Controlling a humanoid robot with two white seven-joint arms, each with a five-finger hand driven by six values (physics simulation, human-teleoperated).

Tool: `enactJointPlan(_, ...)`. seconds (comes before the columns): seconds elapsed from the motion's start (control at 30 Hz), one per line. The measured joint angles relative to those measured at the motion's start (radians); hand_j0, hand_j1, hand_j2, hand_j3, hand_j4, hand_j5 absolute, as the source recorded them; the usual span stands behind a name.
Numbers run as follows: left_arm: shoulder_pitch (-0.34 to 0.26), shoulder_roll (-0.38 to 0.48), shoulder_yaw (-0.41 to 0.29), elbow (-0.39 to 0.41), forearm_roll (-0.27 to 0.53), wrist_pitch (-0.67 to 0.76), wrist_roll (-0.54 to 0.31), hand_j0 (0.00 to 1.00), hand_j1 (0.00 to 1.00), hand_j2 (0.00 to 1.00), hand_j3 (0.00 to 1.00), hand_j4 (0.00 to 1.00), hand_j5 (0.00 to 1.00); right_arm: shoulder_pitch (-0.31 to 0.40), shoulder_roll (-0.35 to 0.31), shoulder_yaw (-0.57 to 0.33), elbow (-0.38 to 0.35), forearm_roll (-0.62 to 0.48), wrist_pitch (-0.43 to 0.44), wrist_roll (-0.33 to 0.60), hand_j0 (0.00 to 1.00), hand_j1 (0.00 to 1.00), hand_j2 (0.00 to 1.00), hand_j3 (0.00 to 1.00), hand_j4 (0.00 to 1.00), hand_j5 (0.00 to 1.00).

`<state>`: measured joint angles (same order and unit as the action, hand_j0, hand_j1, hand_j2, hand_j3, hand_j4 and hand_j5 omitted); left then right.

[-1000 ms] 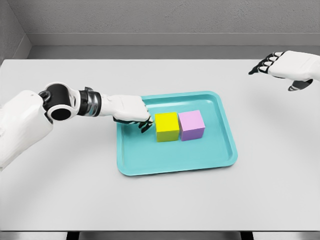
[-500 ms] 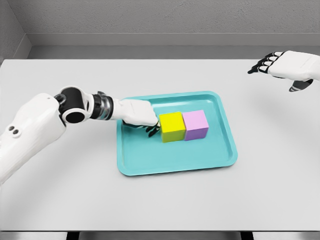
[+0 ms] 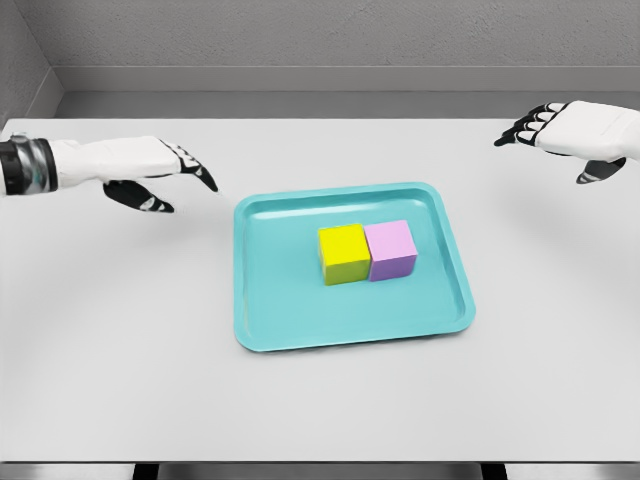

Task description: Push two cubes

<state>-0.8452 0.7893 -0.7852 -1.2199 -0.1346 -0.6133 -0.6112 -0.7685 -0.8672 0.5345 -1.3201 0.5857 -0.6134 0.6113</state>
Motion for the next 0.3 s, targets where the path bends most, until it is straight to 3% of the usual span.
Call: enactJointPlan(0.3,0.003,0.022,0.016,0.039,0.040,0.000,0.000,1.00,1.00,1.00,1.00,1.00,1.00,0.011,-0.014,0.001,0.002,-0.001,0.000,0.000,1.00,1.00,1.00,1.00,1.00,1.00)
